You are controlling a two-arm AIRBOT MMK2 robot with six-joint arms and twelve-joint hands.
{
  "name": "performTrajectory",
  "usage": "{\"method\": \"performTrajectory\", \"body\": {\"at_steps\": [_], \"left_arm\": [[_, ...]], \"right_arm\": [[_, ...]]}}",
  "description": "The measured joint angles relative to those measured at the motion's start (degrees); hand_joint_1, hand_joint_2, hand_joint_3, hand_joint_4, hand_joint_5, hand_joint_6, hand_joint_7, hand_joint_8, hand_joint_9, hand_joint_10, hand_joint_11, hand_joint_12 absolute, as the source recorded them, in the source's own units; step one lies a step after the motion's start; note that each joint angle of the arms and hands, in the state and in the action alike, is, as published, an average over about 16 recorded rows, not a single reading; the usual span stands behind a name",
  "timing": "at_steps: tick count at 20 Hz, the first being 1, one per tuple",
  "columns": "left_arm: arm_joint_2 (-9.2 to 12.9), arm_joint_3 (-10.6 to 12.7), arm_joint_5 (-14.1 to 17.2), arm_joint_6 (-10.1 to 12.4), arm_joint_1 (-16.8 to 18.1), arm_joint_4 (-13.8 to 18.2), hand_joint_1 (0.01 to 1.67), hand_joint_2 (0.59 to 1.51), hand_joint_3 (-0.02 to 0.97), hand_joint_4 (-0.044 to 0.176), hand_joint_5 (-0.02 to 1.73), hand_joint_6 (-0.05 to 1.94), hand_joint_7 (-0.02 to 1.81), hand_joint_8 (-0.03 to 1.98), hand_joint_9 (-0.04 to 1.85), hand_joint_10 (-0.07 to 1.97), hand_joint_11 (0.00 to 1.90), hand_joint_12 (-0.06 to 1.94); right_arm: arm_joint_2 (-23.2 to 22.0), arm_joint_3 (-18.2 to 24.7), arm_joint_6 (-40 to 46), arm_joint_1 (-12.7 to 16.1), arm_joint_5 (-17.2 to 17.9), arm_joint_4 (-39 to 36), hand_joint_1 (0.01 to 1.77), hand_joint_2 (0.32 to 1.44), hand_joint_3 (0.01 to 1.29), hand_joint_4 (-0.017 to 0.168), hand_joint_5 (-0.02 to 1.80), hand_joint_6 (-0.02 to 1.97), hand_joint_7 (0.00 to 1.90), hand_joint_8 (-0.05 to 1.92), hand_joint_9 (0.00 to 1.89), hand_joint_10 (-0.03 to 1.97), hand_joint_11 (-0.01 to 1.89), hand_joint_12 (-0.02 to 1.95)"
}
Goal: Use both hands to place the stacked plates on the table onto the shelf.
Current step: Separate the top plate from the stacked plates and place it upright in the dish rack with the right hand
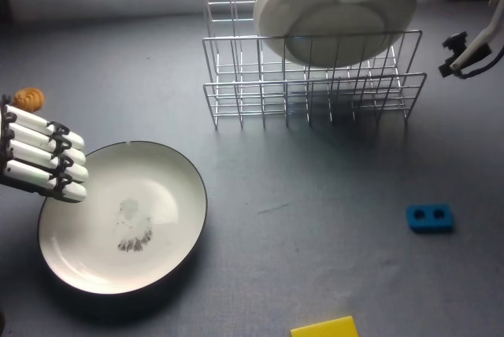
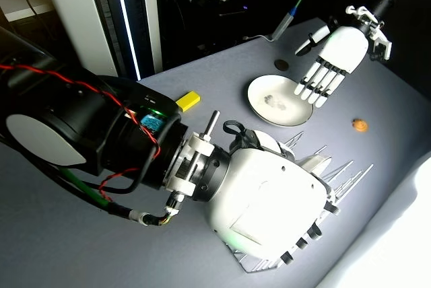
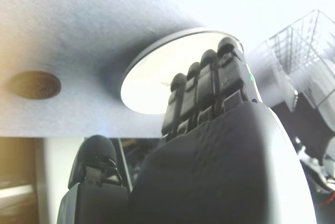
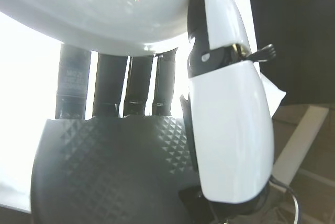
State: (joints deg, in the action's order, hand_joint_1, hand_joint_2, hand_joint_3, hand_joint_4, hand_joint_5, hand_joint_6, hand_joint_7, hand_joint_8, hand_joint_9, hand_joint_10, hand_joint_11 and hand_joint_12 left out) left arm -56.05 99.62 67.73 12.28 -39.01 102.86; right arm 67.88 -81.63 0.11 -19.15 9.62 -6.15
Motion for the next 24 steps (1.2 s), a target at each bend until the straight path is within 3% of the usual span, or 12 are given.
{"method": "performTrajectory", "body": {"at_steps": [9, 17, 24], "left_arm": [[-0.33, 0.46, -0.69, -0.02, -1.04, 0.11, 0.01, 1.221, 0.018, 0.003, 0.03, 0.02, 0.02, 0.0, 0.02, 0.01, 0.02, 0.01], [-0.65, 0.59, -1.14, -0.04, -1.36, 0.23, 0.01, 1.222, 0.018, 0.003, 0.03, 0.02, 0.02, 0.0, 0.02, 0.0, 0.02, 0.01], [-0.87, 0.7, -1.38, -0.09, -1.64, 0.21, 0.01, 1.222, 0.018, 0.002, 0.03, 0.02, 0.02, 0.0, 0.01, 0.0, 0.02, 0.01]], "right_arm": [[1.39, -2.1, -0.02, -2.79, 1.56, 1.5, 1.23, 1.03, 0.01, -0.009, 0.92, 0.89, 1.12, 0.71, 1.29, 0.02, 1.02, 0.78], [1.52, -2.63, 0.0, -3.94, 3.21, 1.88, 1.21, 1.01, 0.01, -0.006, 0.85, 0.46, 1.0, 0.37, 1.09, 0.02, 0.88, 0.83], [1.12, -2.44, -0.27, -3.23, 3.97, 1.86, 1.17, 0.99, 0.01, -0.003, 0.79, 0.07, 0.87, 0.04, 0.9, 0.02, 0.68, 0.86]]}}
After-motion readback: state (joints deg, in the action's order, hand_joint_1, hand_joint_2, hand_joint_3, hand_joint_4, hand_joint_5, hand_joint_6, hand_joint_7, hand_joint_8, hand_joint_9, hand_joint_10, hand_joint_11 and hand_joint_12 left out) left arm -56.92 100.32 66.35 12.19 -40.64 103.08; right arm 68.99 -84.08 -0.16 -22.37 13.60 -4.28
